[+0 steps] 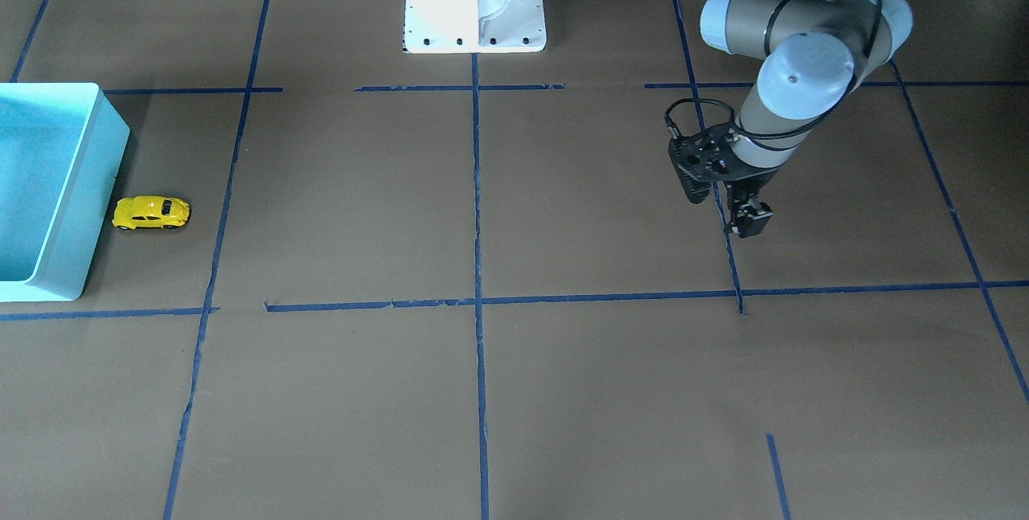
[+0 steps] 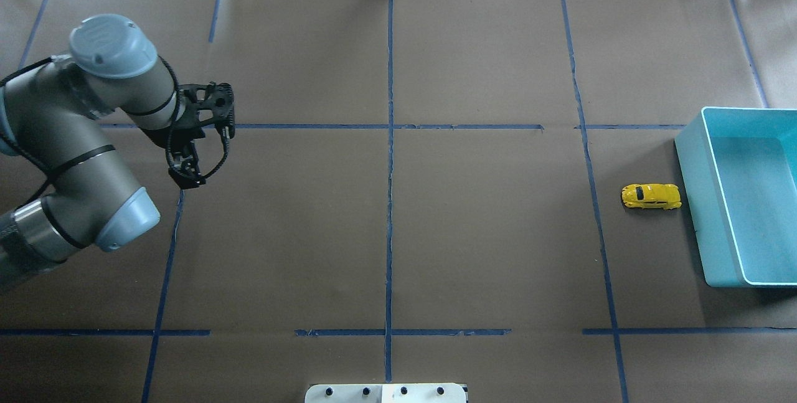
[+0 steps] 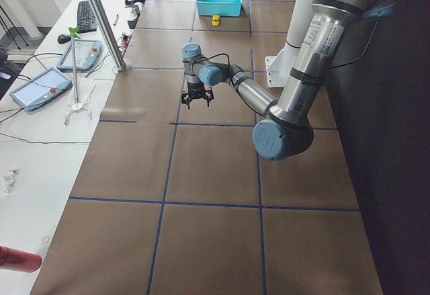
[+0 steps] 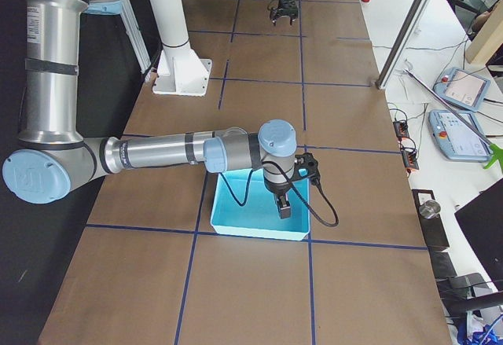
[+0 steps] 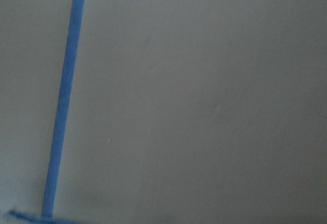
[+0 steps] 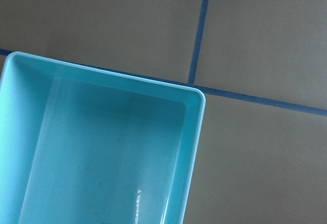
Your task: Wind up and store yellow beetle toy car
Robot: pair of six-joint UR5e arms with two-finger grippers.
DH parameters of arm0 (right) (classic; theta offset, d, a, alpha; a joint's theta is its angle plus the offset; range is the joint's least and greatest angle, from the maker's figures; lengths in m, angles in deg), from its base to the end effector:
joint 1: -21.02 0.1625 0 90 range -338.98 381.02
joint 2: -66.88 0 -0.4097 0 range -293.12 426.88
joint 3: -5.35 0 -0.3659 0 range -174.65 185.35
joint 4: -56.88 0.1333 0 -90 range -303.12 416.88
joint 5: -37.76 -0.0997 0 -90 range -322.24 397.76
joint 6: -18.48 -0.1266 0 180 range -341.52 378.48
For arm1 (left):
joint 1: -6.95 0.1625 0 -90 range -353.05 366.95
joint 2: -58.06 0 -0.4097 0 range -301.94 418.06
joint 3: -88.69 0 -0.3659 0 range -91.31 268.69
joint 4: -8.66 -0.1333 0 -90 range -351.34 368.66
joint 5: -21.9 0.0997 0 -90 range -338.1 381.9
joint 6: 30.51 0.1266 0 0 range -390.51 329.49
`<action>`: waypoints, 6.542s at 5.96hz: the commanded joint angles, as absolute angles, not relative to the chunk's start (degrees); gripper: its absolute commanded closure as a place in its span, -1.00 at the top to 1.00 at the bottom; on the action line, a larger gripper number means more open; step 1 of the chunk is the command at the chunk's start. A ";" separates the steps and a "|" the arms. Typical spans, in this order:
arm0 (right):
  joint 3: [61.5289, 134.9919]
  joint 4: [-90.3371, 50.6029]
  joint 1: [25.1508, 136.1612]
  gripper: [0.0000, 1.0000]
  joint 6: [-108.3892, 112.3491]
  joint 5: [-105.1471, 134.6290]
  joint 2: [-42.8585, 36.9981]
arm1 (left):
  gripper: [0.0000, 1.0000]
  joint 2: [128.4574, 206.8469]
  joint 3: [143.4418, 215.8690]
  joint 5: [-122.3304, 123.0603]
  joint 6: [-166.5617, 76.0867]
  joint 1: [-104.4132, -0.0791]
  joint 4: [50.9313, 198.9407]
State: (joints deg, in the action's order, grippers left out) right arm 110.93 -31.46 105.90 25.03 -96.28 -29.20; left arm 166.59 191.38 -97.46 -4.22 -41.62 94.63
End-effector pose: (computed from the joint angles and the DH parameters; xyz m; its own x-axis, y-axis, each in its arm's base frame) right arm 0.0065 -0.4352 0.5795 0.6894 -0.3083 0.6555 0.1673 0.9482 0.2701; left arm 0.3319 -0.4837 0.4139 0.1923 0.9630 -0.1886 -0.7515 0.2681 0.6028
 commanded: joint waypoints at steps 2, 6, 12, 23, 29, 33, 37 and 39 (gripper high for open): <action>117.04 -31.45 91.46 1.00 25.16 -95.83 -27.70 | 1.00 151.54 198.45 -104.34 -4.14 -54.96 89.52; 118.64 -26.99 77.22 1.00 44.34 -82.70 -23.92 | 1.00 142.36 193.47 -107.48 -5.37 -80.18 87.76; 112.51 -17.48 67.69 1.00 51.52 -75.09 -25.24 | 1.00 142.34 189.05 -111.69 -18.55 -86.57 88.73; 118.14 -12.20 70.83 -1.00 51.26 -76.91 -28.87 | 1.00 142.52 188.09 -111.70 -22.68 -86.48 88.81; 115.15 -11.24 84.57 -1.00 71.92 -82.30 -42.46 | 1.00 142.70 188.00 -111.70 -22.86 -86.48 88.90; 100.37 6.43 80.71 -0.99 62.26 -82.03 -37.65 | 1.00 142.70 187.91 -111.70 -22.86 -86.48 88.90; 97.81 6.34 79.12 -0.61 61.55 -82.03 -34.81 | 1.00 142.70 188.00 -111.70 -22.86 -86.39 88.90; 97.81 6.26 78.86 0.26 61.46 -82.38 -34.90 | 1.00 142.78 188.00 -111.70 -22.86 -86.48 88.90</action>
State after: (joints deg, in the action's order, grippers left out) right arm 97.83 6.32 78.94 61.52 -82.13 -34.84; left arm 142.76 188.00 -111.70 -22.86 -86.45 88.90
